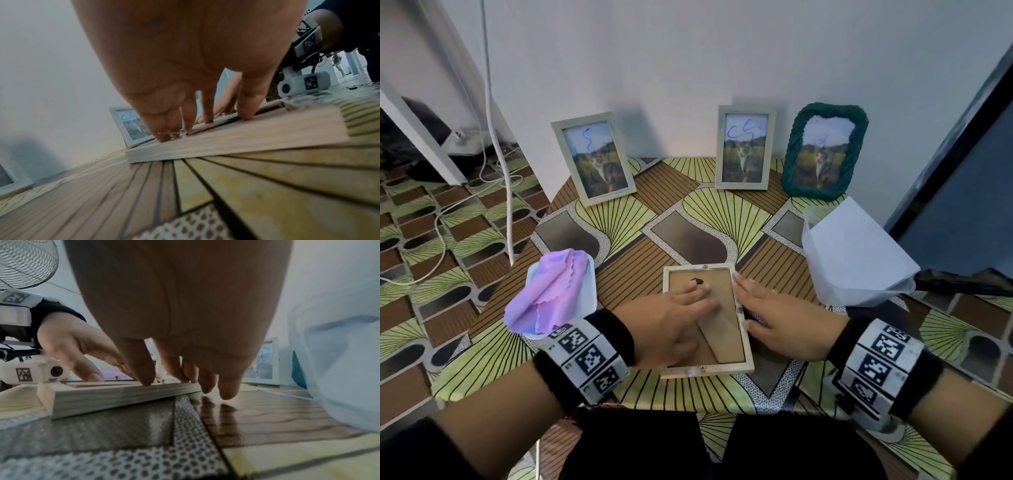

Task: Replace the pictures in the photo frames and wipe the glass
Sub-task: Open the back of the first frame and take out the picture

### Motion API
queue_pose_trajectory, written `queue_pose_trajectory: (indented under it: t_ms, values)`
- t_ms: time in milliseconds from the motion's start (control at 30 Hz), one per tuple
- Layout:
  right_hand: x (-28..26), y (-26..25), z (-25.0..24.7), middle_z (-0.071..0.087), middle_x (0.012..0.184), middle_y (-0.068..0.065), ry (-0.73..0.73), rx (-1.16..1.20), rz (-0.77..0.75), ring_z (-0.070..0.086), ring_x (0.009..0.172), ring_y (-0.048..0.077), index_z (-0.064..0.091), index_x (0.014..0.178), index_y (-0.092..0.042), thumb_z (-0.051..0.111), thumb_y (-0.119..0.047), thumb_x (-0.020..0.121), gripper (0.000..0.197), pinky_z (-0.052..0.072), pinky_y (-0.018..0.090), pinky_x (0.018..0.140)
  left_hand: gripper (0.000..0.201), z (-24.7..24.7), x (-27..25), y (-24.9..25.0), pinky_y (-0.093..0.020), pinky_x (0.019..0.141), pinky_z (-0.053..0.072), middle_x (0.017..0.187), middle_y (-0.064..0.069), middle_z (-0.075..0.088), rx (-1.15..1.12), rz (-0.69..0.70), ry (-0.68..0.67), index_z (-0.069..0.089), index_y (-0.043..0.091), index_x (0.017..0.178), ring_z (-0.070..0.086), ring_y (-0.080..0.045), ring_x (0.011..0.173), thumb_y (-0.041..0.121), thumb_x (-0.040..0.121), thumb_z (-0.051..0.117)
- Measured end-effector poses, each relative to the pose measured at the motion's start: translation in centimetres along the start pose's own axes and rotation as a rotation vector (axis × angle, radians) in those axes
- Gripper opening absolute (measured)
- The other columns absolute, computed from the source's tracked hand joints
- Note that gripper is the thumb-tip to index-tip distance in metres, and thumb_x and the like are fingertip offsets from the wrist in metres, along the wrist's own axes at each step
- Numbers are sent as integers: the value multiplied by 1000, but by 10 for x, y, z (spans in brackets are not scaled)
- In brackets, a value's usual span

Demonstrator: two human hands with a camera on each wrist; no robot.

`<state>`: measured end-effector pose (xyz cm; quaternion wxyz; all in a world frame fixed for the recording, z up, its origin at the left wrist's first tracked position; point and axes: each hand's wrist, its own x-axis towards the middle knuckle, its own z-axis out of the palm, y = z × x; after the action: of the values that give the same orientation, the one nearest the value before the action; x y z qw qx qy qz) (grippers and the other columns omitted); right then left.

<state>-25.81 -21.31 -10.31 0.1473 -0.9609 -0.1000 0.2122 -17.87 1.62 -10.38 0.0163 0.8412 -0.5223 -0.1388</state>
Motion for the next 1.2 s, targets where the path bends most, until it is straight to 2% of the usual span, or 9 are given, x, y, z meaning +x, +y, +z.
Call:
queue_pose_trajectory:
  t_ms: [67,133,233,333,367,433,667,1067,1200]
  values:
    - [0,1,1,-21,162,-6,-24,-18,7,-11,150,8,-9,157,-18,31,-33,106,66,8,36,124,70,-3,0,2,-31,109,39,164,0,15,-52,-21,-11,19,37,147,34,-13,142,51,88,54]
    - [0,2,1,-24,161,-6,-47,-8,4,-14,150,8,-12,156,-18,30,-33,106,67,6,35,125,66,-10,1,4,-25,85,46,159,5,26,-102,-49,-11,24,41,138,58,-9,99,52,83,60]
    - [-1,4,-1,-27,160,-6,-82,20,-7,-18,148,7,-16,155,-19,30,-33,107,68,2,34,125,54,-11,2,7,-21,70,38,153,6,34,-146,-63,28,29,40,130,45,-6,64,45,87,60]
    - [-1,5,-2,-28,159,-7,-82,37,-13,-17,148,6,-15,155,-19,31,-33,106,69,2,34,125,48,-6,2,12,-31,88,49,159,2,26,-104,-94,72,29,34,138,58,-18,109,37,96,51]
    - [-1,5,-2,-27,160,-8,-79,35,-12,-16,149,6,-14,155,-19,31,-34,106,68,3,34,125,53,-3,2,13,-37,100,47,162,0,20,-63,-115,69,24,30,144,42,-21,135,37,98,48]
    - [-2,5,-1,-27,160,-7,-68,8,-8,-15,149,5,-14,155,-18,30,-37,106,69,4,33,125,64,1,4,14,-43,114,35,165,-2,8,23,-166,40,7,21,155,11,-17,151,39,102,38]
    - [-1,1,5,-24,161,-5,-23,-63,17,-12,150,7,-12,156,-17,27,-41,105,68,6,33,125,73,5,5,18,-30,119,13,164,-9,-7,188,-157,-47,-12,9,154,0,-19,151,25,104,38]
    - [4,4,2,-24,161,-5,-18,-15,-17,-16,147,3,-11,156,-16,36,-42,104,75,-1,22,121,76,-9,16,22,-41,114,31,163,-19,0,292,-135,-203,-9,1,153,14,-27,150,8,98,44]
    - [6,6,2,-26,160,-7,-21,17,-28,-13,148,1,-12,156,-18,40,-39,103,77,0,18,118,68,-12,13,20,-39,106,38,162,-14,15,243,-146,-120,4,6,155,41,-30,136,13,100,44]
